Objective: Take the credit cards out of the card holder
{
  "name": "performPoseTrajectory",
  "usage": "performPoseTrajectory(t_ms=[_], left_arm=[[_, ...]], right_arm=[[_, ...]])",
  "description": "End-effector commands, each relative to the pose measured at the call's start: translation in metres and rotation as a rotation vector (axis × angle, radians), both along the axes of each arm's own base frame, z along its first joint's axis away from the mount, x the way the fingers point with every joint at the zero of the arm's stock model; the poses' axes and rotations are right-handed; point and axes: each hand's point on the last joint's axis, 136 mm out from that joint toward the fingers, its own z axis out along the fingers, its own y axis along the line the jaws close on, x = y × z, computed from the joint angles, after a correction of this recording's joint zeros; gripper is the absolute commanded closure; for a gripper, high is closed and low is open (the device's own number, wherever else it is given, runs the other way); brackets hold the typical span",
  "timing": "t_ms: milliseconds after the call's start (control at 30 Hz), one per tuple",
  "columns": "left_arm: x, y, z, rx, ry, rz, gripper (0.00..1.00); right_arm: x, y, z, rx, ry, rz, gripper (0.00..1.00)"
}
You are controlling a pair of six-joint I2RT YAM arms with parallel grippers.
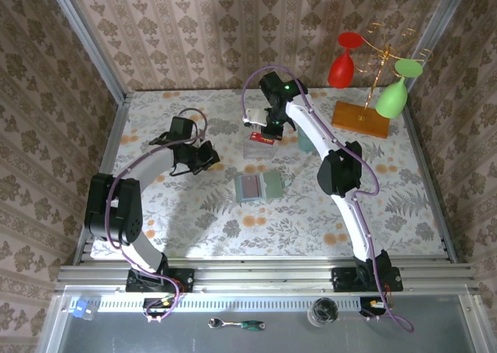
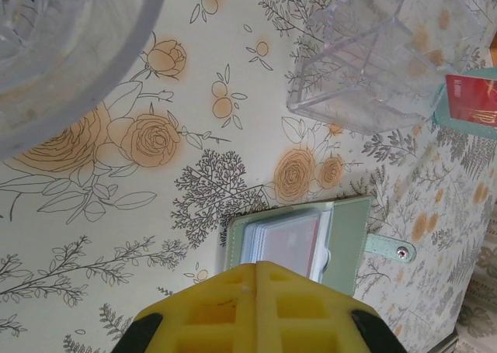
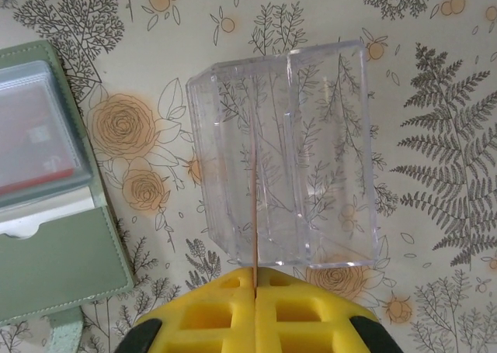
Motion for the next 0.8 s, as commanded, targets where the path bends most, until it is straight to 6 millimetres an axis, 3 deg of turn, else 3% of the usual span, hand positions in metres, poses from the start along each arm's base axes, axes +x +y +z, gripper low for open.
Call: performPoseTrajectory(t_ms=[0,200,467,767], left_arm=[[0.003,0.002,-0.004,-0.001,0.042,0.015,0.98],[0.010,-0.001,-0.009,-0.007,0.054,0.010,0.98],[0.010,-0.002,-0.012,-0.009,0.066,0.008,0.99],[0.004,0.003,-0.014,-0.007,0.066,0.016,0.99]], right_arm=[[-0.001,0.004,-0.004,0.014,0.015,0.031,1.00],[0.006,0.012,-0.008,0.050,0.001,0.034,1.00],[0.002,0.019,-0.024,0.040,0.032,0.051,1.00],[-0.011,0.018,-0.028,0.013,0.074,0.075,1.00]])
